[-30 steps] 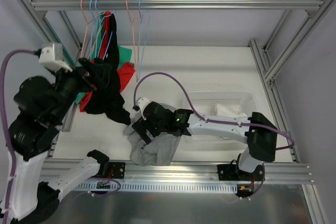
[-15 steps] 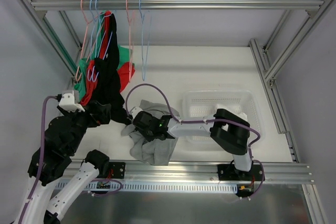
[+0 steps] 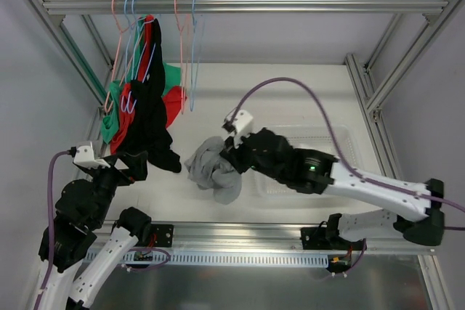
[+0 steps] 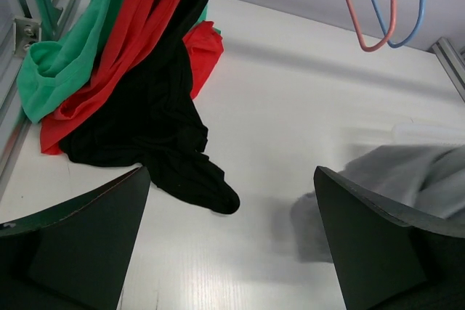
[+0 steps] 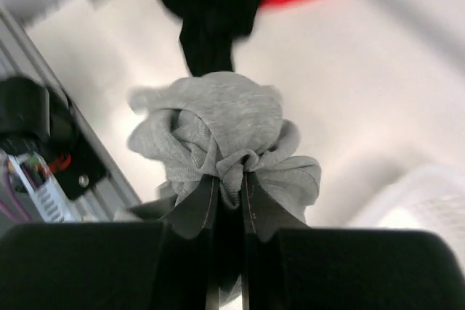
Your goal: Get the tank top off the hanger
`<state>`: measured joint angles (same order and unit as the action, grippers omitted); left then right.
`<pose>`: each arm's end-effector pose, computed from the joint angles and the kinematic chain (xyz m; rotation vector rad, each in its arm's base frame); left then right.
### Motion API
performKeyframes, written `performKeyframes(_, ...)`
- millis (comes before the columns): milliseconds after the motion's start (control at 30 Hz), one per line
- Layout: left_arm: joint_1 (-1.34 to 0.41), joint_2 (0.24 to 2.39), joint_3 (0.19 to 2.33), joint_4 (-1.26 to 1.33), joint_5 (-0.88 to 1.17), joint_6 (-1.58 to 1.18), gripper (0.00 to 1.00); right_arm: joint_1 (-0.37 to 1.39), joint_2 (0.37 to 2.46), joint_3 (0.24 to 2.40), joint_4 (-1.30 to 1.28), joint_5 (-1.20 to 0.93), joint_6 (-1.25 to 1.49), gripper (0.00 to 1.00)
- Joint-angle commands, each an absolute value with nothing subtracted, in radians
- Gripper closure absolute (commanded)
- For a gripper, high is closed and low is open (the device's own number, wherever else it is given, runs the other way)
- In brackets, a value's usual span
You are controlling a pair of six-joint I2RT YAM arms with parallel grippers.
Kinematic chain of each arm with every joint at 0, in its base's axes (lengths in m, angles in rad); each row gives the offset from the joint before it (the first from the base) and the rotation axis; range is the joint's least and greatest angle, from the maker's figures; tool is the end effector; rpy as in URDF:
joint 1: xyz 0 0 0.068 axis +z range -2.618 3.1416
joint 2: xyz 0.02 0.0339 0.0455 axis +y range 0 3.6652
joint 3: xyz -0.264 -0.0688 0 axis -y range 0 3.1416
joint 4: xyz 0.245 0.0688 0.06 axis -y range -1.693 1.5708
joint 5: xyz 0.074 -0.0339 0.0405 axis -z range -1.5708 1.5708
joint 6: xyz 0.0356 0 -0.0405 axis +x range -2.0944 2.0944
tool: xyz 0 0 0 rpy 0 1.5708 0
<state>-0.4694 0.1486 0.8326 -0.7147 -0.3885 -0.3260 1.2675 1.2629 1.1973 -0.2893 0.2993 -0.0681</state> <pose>0.0220 0.0040 0.3506 -0.1874 1.5967 -0.3067 0.0965 0.2733 0.3714 -1.0379 1.6435 0.5186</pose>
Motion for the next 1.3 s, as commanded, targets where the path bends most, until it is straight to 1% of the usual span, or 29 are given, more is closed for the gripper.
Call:
performKeyframes(0, -0.462, 0.141, 0.821, -0.676, -0.405, -0.337, 0.01, 1.259, 1.104, 1.250, -0.376, 0.481, -0.195, 1.00)
performKeyframes(200, -0.462, 0.175, 0.824, -0.678, -0.370, -0.331, 0.02, 1.111, 0.918, 1.292, -0.511, 0.581, -0.244, 1.00)
performKeyframes(267, -0.462, 0.183, 0.824, -0.678, -0.361, -0.330, 0.02, 1.028, 0.862, 1.246, -0.526, 0.618, -0.232, 1.00)
performKeyframes(400, -0.460, 0.183, 0.824, -0.678, -0.351, -0.330, 0.01, 0.801, 0.779, 1.039, -0.528, 0.494, -0.134, 1.00)
performKeyframes(500, -0.462, 0.179, 0.821, -0.676, -0.356, -0.330, 0.01, 0.711, 0.743, 0.961, -0.523, 0.457, -0.086, 1.00)
performKeyframes(600, -0.462, 0.176, 0.822, -0.678, -0.354, -0.330, 0.01, 0.565, 0.775, 0.872, -0.482, 0.344, -0.052, 1.00)
performKeyframes(700, -0.462, 0.173, 0.822, -0.678, -0.362, -0.333, 0.01, 0.508, 0.851, 0.769, -0.393, 0.263, -0.025, 1.00)
performKeyframes(733, -0.462, 0.172, 0.822, -0.680, -0.364, -0.334, 0.01, 0.483, 0.871, 0.741, -0.329, 0.249, -0.005, 1.00)
performKeyframes(867, -0.460, 0.158, 0.821, -0.678, -0.374, -0.337, 0.01, 0.427, 1.006, 0.588, -0.184, 0.161, 0.083, 1.00)
performKeyframes(933, -0.460, 0.156, 0.824, -0.678, -0.379, -0.339, 0.01, 0.410, 1.084, 0.551, -0.122, 0.126, 0.119, 1.00)
performKeyframes(1000, -0.462, 0.161, 0.834, -0.678, -0.376, -0.344, 0.01, 0.411, 1.112, 0.508, -0.091, 0.112, 0.159, 1.00)
performKeyframes(1100, -0.460, 0.201, 0.880, -0.686, -0.361, -0.338, 0.01, 0.411, 1.079, 0.500, -0.086, 0.117, 0.166, 1.00)
performKeyframes(1133, -0.462, 0.218, 0.899, -0.692, -0.351, -0.337, 0.01, 0.411, 1.028, 0.512, -0.134, 0.123, 0.160, 0.92)
performKeyframes(1200, -0.460, 0.277, 0.971, -0.710, -0.350, -0.345, 0.01, 0.411, 0.964, 0.573, -0.196, 0.132, 0.137, 0.73)
performKeyframes(1233, -0.462, 0.299, 0.995, -0.715, -0.350, -0.348, 0.01, 0.411, 0.892, 0.596, -0.254, 0.155, 0.130, 0.60)
performKeyframes(1267, -0.460, 0.322, 1.043, -0.718, -0.351, -0.350, 0.01, 0.411, 0.862, 0.624, -0.287, 0.170, 0.123, 0.51)
